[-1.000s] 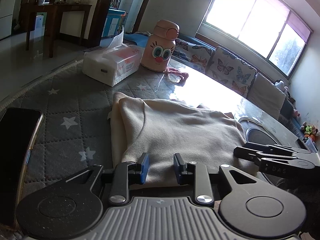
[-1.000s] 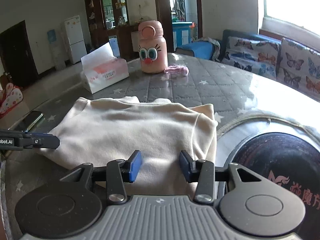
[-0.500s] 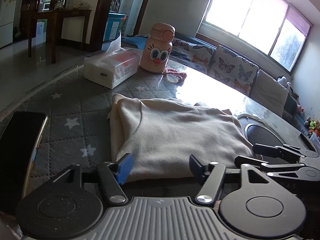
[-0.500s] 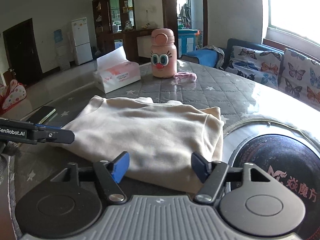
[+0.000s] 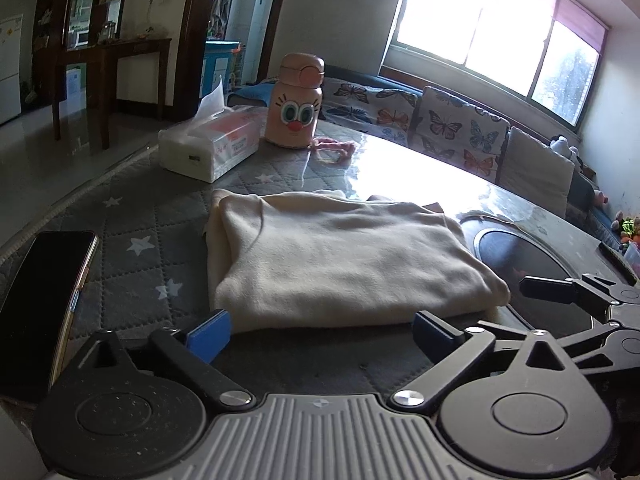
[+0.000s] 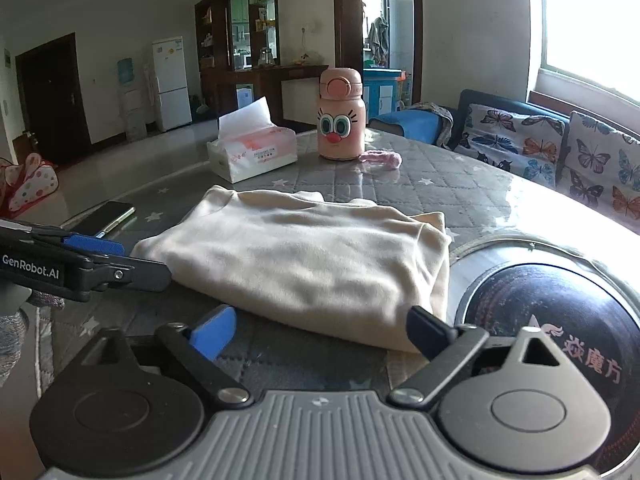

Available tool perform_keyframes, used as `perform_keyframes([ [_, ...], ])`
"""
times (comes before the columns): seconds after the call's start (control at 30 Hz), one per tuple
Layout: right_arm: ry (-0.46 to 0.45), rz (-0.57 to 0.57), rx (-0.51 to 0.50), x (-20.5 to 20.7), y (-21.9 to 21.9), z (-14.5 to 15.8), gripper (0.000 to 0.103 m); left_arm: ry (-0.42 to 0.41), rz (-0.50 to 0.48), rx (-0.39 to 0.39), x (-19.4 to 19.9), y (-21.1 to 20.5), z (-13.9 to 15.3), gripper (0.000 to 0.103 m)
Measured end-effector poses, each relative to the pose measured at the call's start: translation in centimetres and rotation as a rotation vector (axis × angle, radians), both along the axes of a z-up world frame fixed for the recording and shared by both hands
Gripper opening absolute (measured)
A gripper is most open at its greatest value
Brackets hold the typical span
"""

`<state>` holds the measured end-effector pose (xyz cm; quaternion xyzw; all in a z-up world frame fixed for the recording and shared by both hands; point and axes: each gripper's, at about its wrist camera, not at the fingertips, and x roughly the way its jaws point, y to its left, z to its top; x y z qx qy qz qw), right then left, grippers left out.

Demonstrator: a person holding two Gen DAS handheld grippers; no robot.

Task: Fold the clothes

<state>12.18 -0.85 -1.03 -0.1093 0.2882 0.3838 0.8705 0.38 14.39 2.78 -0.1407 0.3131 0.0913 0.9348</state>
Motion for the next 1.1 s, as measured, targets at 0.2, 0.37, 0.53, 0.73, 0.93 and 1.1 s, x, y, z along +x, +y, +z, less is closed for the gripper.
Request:
perform_keyframes([
  [0.2, -0.036, -0.004, 0.013, -1.8, -0.8, 0.3, 0.103, -0.004, -0.011, 0.041, -0.9, -1.5, 0.2, 0.103],
  [0.37, -0.075, -0.03, -0.002, -3.2, -1.4, 0.2, 0.103, 0.008, 0.003, 0.067, -1.6, -2.3, 0.0, 0.103],
  [0.53, -0.071, -0.034, -0.016, -4.3, -2.1, -0.3, 0.103, 0.016, 0.009, 0.103, -2.3, -3.2, -0.2, 0.103],
  [0.73, -0.083, -0.038, -0.018, -5.7, -2.5, -0.4, 0.103, 0.019, 0.016, 0.149, -3.0, -4.0, -0.2, 0.103],
  [0.93, -0.079, -0.058, -0.015, -6.2, -3.0, -0.4, 0.103, 0.032, 0.014, 0.177, -3.3, -4.7, -0.6, 0.103],
  [1.1, -0.071, -0.068, -0.02, -6.5, -3.1, -0.4, 0.103, 0.042, 0.023, 0.192, -3.5, -5.1, -0.9, 0.103],
])
